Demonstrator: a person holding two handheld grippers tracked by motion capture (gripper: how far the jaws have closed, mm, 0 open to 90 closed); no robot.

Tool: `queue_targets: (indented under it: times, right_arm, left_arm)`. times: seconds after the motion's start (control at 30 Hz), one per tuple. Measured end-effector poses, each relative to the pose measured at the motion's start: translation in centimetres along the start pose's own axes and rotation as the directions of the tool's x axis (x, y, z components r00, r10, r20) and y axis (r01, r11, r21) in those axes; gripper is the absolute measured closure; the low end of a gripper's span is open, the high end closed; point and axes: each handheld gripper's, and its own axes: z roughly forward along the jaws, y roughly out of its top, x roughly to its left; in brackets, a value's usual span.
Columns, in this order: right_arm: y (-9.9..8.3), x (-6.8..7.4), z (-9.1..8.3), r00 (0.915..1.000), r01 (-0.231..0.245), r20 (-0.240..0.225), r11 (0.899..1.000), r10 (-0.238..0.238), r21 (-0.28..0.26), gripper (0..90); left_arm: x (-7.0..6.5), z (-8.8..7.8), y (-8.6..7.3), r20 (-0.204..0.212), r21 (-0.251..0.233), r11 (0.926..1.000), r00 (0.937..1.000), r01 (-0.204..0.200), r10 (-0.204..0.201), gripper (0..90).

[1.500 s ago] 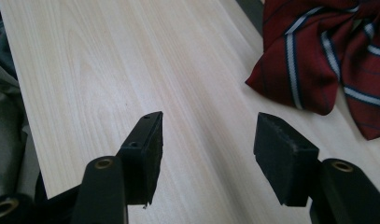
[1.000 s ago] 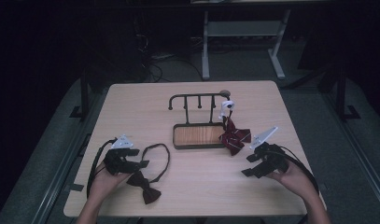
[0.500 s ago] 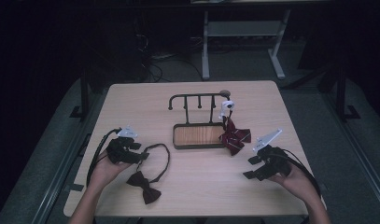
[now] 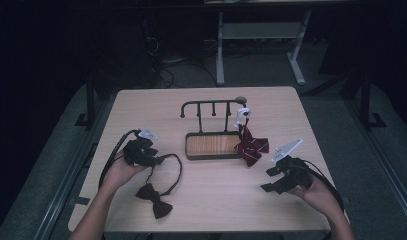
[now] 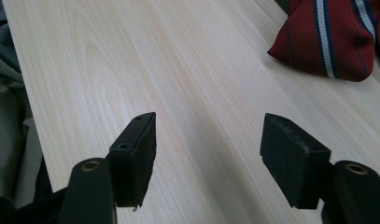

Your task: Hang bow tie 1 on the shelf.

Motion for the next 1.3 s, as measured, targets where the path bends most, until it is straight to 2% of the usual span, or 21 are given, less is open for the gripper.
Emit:
queue_targets:
  times: [0.1, 0.27, 0.37, 0.5, 0.6, 0.73, 1.0, 1.17, 1.3]
  right_arm:
    - [-0.1, -0.1, 0.0, 1.0, 0.002, -0.002, 1.0, -0.002, -0.003, 35.7]
    - [-0.1, 0.0, 0.1, 1.0, 0.003, -0.005, 1.0, -0.003, -0.003, 35.1]
    - [-0.1, 0.0, 0.0, 1.0, 0.003, -0.001, 1.0, -0.003, -0.002, 35.1]
    - [-0.1, 0.0, 0.0, 1.0, 0.006, 0.002, 1.0, -0.006, -0.002, 35.1]
    - [-0.2, 0.0, -0.1, 0.9999, 0.011, 0.004, 1.0, -0.011, -0.007, 35.1]
    - [-0.2, 0.0, -0.2, 1.0, 0.002, -0.001, 1.0, -0.002, -0.007, 35.1]
    - [-0.2, 0.1, -0.3, 1.0, 0.008, 0.002, 1.0, -0.008, -0.01, 35.1]
    - [-0.2, 0.1, -0.4, 0.9999, 0.011, 0.003, 1.0, -0.011, -0.013, 35.2]
    - [-0.3, 0.1, -0.6, 0.9999, 0.01, 0.007, 1.0, -0.01, -0.019, 35.2]
  left_arm:
    - [0.2, 0.4, 0.3, -0.006, 0.028, 0.9995, 0.9999, -0.014, 0.015, 57.5]
    - [0.4, 1.3, 0.9, 0.009, 0.062, 0.9979, 0.9998, -0.016, 0.015, 58.8]
    - [0.2, 1.7, 1.3, -0.003, 0.067, 0.9973, 0.9996, -0.029, 0.03, 58.7]
    - [0.6, 2.3, 1.6, -0.024, 0.105, 0.9937, 0.9988, -0.04, 0.043, 60.7]
    - [0.8, 2.4, 1.7, -0.029, 0.108, 0.9938, 0.9992, -0.025, 0.028, 62.9]
    - [0.8, 2.5, 2.0, -0.04, 0.111, 0.9934, 0.9985, -0.031, 0.036, 65.3]
    - [1.3, 3.3, 1.9, -0.042, 0.148, 0.9883, 0.9981, -0.038, 0.044, 69.8]
    - [1.5, 3.4, 1.8, -0.03, 0.167, 0.9849, 0.9983, -0.045, 0.05, 75.1]
    - [1.4, 3.6, 1.7, -0.02, 0.172, 0.9845, 0.9991, -0.035, 0.039, 76.7]
